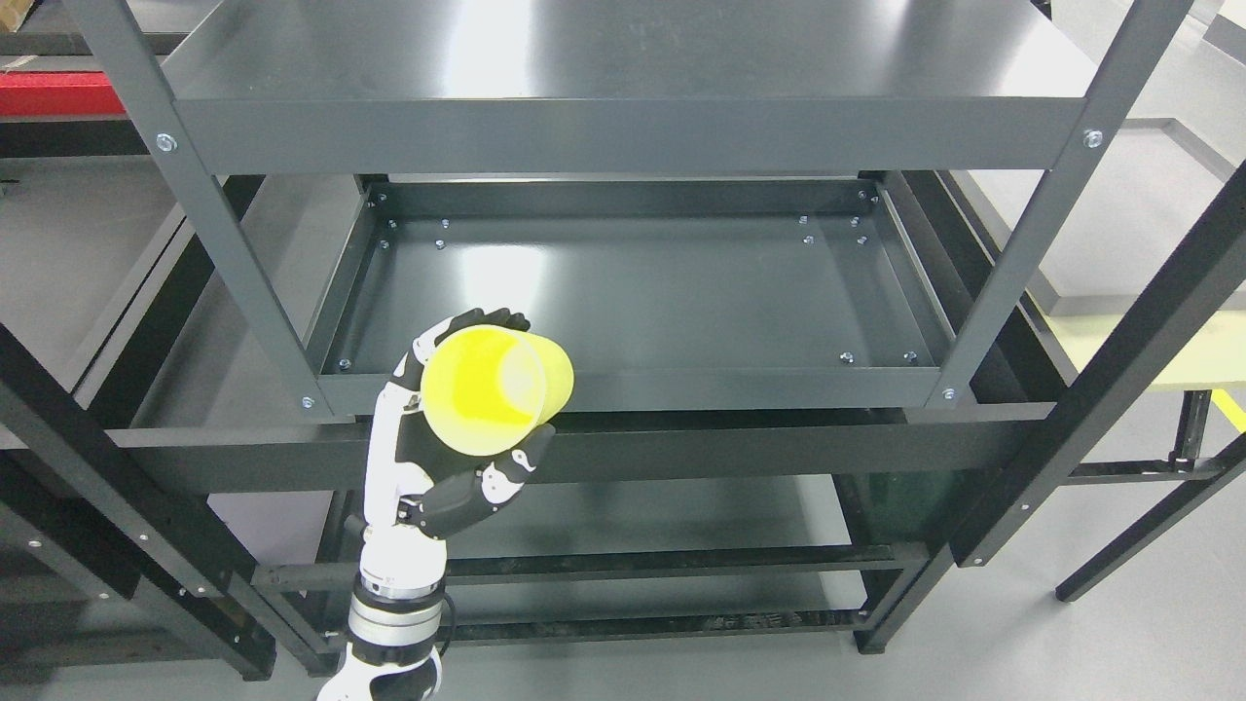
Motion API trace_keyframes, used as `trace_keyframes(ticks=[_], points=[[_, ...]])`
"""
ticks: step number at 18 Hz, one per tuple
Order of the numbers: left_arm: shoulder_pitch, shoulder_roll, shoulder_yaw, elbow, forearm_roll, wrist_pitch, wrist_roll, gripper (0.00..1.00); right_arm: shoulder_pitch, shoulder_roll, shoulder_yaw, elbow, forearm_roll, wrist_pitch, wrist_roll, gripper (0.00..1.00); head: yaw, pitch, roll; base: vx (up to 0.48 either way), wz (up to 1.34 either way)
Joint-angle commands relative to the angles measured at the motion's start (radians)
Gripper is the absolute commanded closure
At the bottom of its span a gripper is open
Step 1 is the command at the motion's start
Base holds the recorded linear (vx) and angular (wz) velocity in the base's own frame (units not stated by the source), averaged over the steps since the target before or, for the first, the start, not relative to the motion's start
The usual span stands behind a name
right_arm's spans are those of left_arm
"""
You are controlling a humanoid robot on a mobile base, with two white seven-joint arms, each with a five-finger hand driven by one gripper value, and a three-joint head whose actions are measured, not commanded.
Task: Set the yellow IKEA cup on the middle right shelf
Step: 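Raise the left arm and carry the cup onto the upper shelf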
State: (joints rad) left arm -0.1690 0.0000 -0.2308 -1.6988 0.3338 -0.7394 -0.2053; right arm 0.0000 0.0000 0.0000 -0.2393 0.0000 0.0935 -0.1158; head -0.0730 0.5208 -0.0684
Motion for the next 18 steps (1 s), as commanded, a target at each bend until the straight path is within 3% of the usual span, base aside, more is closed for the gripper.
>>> trace_keyframes(ticks=[1, 6, 10, 15, 18], points=[[-0.114, 0.017, -0.051, -0.078, -0.002, -0.002, -0.003, 0.91, 0.014, -0.017, 0.017, 0.000, -0.025, 0.000, -0.001, 0.00, 0.0000, 0.000, 0.000, 0.023, 0.00], [-0.361, 0.017, -0.136, -0.059, -0.001, 0.081, 0.021, 0.91, 0.014, -0.017, 0.017, 0.000, -0.025, 0.000, -0.001, 0.01, 0.0000, 0.000, 0.000, 0.031, 0.00], [-0.504, 0.017, -0.180, -0.041, 0.020, 0.204, 0.147, 0.91, 0.014, -0.017, 0.017, 0.000, -0.025, 0.000, -0.001, 0.01, 0.0000, 0.000, 0.000, 0.047, 0.03], [-0.651, 0.017, -0.257, -0.041, 0.180, 0.311, 0.210, 0.92, 0.014, -0.017, 0.017, 0.000, -0.025, 0.000, -0.001, 0.01, 0.0000, 0.000, 0.000, 0.062, 0.08], [-0.759, 0.017, -0.306, -0.041, 0.273, 0.438, 0.302, 0.93, 0.014, -0.017, 0.017, 0.000, -0.025, 0.000, -0.001, 0.01, 0.0000, 0.000, 0.000, 0.055, 0.10]])
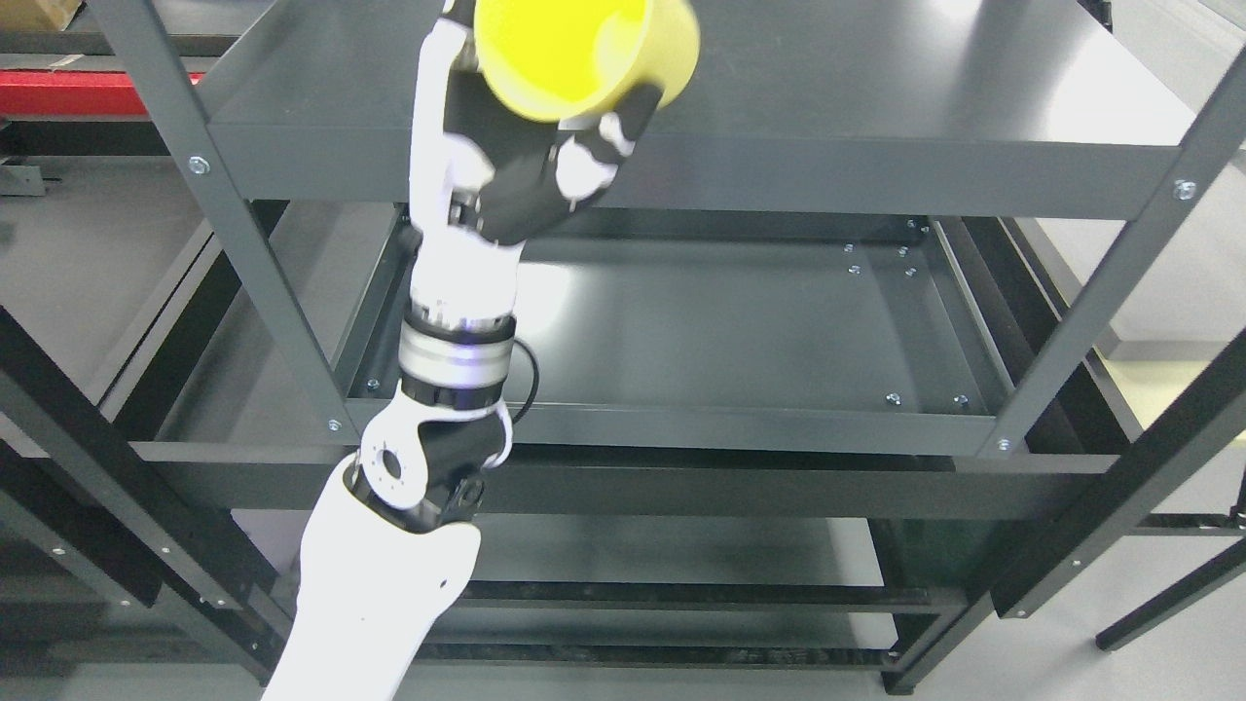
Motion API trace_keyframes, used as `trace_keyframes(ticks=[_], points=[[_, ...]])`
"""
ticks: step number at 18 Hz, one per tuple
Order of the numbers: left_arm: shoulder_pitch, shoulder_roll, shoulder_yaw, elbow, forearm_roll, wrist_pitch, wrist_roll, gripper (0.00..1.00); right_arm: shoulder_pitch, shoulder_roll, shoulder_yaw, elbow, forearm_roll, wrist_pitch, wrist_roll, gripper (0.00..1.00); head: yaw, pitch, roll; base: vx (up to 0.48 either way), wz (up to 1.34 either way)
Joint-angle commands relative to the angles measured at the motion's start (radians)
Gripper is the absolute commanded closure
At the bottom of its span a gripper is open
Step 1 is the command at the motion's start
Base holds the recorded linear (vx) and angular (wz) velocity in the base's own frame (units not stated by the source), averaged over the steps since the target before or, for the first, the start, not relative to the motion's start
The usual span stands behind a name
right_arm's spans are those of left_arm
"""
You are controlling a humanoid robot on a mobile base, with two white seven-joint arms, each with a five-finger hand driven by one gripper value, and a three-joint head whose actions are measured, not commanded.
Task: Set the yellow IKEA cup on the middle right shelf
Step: 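Raise the left arm and carry the cup onto the upper shelf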
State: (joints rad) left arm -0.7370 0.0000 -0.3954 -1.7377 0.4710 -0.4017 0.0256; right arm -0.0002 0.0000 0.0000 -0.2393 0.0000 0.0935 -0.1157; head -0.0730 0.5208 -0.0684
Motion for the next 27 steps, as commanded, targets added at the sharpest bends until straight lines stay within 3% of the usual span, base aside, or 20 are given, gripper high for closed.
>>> trace_keyframes(ticks=[1, 4, 7, 11, 19, 21, 27], points=[[-0.212, 0.017, -0.158, 0.000, 0.156, 0.131, 0.101, 0.93, 0.014, -0.017, 0.017, 0.000, -0.025, 0.000, -0.001, 0.01, 0.0000, 0.000, 0.000, 0.041, 0.11], [-0.272, 0.017, -0.223, 0.003, 0.259, 0.234, 0.226, 0.95, 0.014, -0.017, 0.017, 0.000, -0.025, 0.000, -0.001, 0.01, 0.0000, 0.000, 0.000, 0.024, 0.07], [-0.327, 0.017, -0.230, 0.006, 0.378, 0.433, 0.411, 0.97, 0.014, -0.017, 0.017, 0.000, -0.025, 0.000, -0.001, 0.01, 0.0000, 0.000, 0.000, -0.018, -0.03], [-0.395, 0.017, -0.224, 0.136, 0.393, 0.630, 0.565, 0.97, 0.014, -0.017, 0.017, 0.000, -0.025, 0.000, -0.001, 0.01, 0.0000, 0.000, 0.000, -0.019, 0.00], [-0.531, 0.017, -0.235, 0.270, 0.324, 0.880, 0.617, 0.91, 0.014, -0.017, 0.017, 0.000, -0.025, 0.000, -0.001, 0.01, 0.0000, 0.000, 0.000, -0.001, 0.00], [-0.533, 0.017, -0.240, 0.279, 0.295, 0.926, 0.617, 0.83, 0.014, -0.017, 0.017, 0.000, -0.025, 0.000, -0.001, 0.01, 0.0000, 0.000, 0.000, 0.000, 0.00], [-0.529, 0.017, -0.240, 0.282, 0.256, 1.021, 0.614, 0.43, 0.014, -0.017, 0.017, 0.000, -0.025, 0.000, -0.001, 0.01, 0.0000, 0.000, 0.000, 0.000, 0.00]])
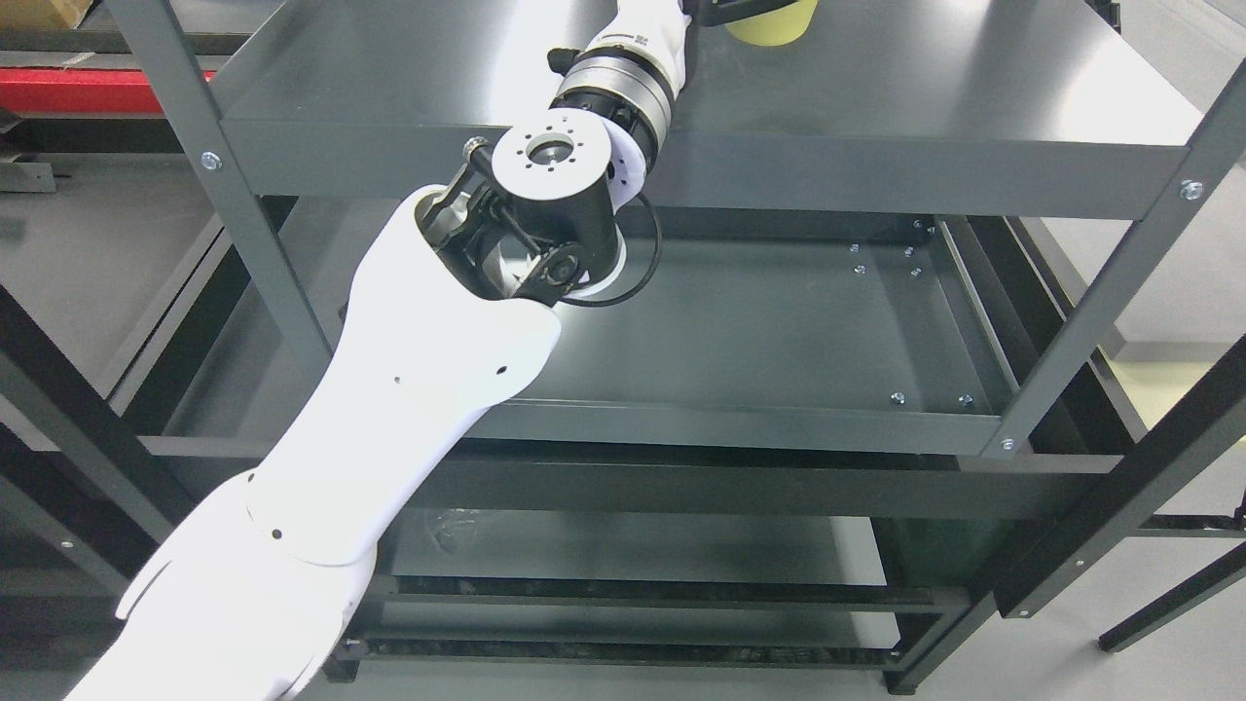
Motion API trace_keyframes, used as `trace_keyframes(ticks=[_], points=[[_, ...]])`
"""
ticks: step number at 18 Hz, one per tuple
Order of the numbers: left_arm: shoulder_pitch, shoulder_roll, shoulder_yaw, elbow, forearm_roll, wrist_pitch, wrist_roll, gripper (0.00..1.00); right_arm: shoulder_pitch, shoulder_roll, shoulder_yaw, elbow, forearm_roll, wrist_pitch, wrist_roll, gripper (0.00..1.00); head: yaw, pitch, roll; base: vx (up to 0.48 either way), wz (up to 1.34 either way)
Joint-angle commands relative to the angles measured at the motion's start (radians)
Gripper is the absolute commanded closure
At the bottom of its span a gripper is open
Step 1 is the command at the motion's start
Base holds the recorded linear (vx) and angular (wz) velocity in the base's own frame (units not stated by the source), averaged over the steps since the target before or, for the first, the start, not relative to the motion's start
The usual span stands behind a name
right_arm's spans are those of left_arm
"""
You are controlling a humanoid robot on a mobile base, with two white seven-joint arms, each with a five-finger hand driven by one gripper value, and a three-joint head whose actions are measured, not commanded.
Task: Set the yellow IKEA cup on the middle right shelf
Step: 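Set the yellow cup down on the upper shelf and release it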
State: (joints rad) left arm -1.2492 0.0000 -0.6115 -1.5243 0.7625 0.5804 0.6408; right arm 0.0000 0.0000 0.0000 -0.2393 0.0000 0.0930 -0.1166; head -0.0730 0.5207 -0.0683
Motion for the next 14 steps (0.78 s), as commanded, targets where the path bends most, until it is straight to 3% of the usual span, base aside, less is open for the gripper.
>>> trace_keyframes(ticks=[1, 9, 14], points=[[-0.015, 0.017, -0.022, 0.069, -0.035, 0.044, -0.003, 0.37, 0.014, -0.017, 0.017, 0.000, -0.025, 0.001, 0.000, 0.01, 0.0000, 0.000, 0.000, 0.000, 0.00], [-0.009, 0.017, -0.013, 0.056, -0.035, 0.042, -0.020, 0.08, 0.014, -0.017, 0.017, 0.000, -0.025, 0.001, 0.000, 0.01, 0.0000, 0.000, 0.000, 0.000, 0.00], [0.001, 0.017, 0.021, 0.030, -0.037, 0.035, -0.021, 0.01, 0.014, -0.017, 0.017, 0.000, -0.025, 0.001, 0.000, 0.01, 0.0000, 0.000, 0.000, 0.000, 0.00]])
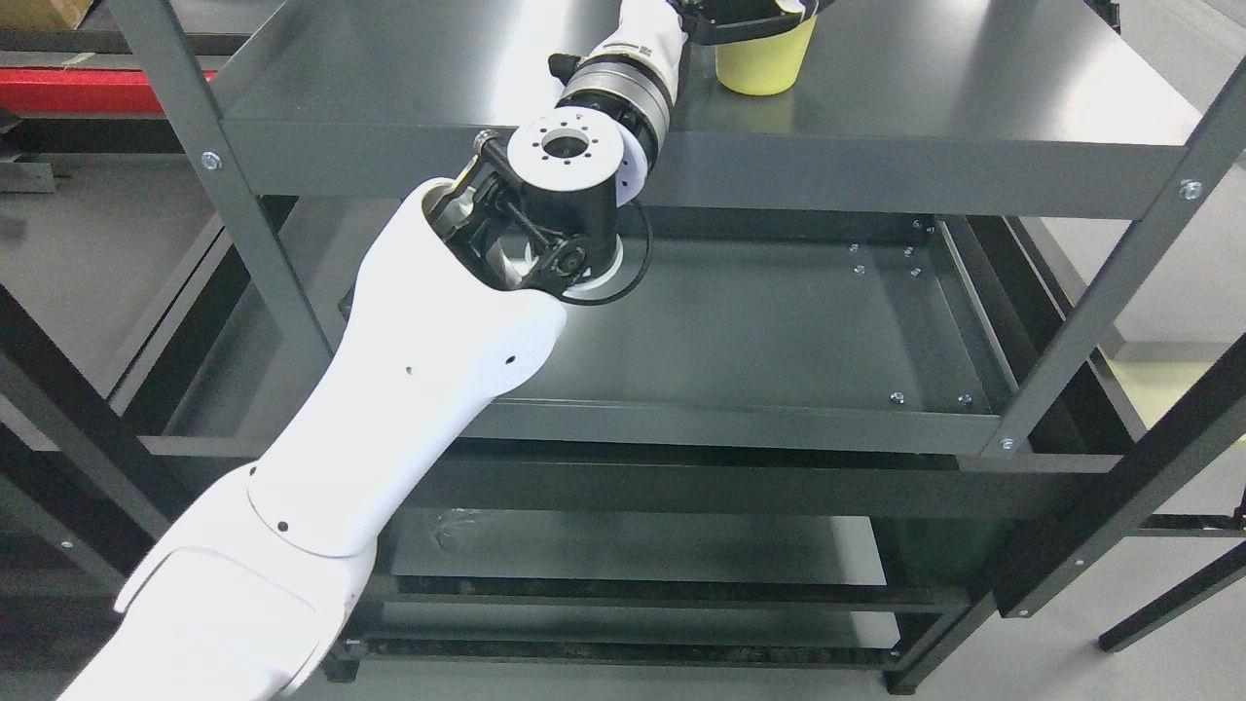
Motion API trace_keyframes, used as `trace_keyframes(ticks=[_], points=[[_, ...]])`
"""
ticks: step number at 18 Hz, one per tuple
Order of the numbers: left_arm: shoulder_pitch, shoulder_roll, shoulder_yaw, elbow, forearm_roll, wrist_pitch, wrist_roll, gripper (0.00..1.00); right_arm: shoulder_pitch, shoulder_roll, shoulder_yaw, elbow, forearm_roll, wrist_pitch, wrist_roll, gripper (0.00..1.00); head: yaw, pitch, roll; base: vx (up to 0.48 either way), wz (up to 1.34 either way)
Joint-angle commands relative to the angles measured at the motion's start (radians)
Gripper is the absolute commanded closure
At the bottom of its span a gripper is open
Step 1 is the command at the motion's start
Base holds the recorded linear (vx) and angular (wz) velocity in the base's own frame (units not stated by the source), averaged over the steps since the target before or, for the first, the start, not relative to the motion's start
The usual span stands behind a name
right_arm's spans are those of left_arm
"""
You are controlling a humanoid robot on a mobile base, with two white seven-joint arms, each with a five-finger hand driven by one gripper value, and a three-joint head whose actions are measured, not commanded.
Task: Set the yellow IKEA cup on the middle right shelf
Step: 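Set the yellow cup down on the upper shelf and release it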
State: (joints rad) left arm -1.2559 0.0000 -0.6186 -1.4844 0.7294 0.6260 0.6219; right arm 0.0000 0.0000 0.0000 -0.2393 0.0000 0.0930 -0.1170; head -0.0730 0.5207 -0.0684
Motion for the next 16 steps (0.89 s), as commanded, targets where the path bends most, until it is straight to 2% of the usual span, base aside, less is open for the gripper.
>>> trace_keyframes(ticks=[1, 12, 16], points=[[0.010, 0.017, 0.042, -0.019, -0.004, -0.020, -0.004, 0.01, 0.014, -0.017, 0.017, 0.000, -0.025, 0.001, 0.000, 0.01, 0.0000, 0.000, 0.000, 0.000, 0.00], [0.095, 0.017, 0.197, -0.171, -0.007, -0.029, -0.004, 0.01, 0.014, -0.017, 0.017, 0.000, -0.025, 0.001, 0.000, 0.01, 0.0000, 0.000, 0.000, 0.000, 0.00], [0.119, 0.021, 0.217, -0.198, -0.008, -0.153, -0.074, 0.01, 0.014, -0.017, 0.017, 0.000, -0.025, 0.001, 0.000, 0.01, 0.0000, 0.000, 0.000, -0.048, -0.01]])
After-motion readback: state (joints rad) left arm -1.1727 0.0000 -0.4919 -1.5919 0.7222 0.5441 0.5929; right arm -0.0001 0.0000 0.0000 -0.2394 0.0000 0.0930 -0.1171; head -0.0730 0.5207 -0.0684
